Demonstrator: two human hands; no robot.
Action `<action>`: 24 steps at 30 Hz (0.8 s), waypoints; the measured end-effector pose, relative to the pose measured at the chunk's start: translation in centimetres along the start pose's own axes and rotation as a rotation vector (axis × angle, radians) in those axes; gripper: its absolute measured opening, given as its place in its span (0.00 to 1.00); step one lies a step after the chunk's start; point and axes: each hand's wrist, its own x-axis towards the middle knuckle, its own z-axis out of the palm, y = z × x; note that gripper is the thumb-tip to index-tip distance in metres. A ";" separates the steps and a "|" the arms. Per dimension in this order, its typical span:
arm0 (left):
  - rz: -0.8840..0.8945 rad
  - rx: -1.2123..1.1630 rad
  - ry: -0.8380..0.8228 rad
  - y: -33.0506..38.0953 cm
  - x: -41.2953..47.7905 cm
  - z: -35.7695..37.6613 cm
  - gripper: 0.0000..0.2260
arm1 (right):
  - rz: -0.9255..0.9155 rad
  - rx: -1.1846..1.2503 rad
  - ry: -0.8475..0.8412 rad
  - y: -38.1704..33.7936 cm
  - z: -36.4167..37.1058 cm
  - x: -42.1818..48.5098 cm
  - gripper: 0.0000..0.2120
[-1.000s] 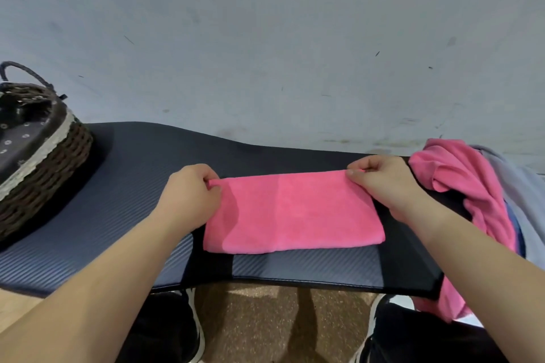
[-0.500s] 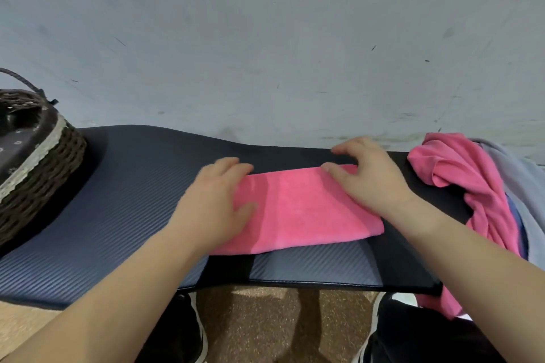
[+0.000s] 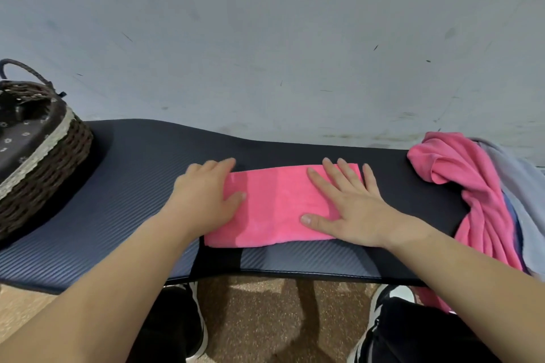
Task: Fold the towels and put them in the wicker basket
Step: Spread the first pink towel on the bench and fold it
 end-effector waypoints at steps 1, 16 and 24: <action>-0.052 0.029 -0.012 -0.1 0.1 -0.3 0.34 | 0.009 0.004 -0.014 -0.2 -0.2 -0.1 0.46; -0.287 -0.764 -0.117 -0.7 -1.4 -2.9 0.10 | 0.083 0.045 -0.181 -1.6 -0.7 0.4 0.53; -0.404 -0.983 -0.049 -2.1 -2.6 -4.2 0.12 | 0.107 0.032 -0.044 -4.9 1.0 0.3 0.51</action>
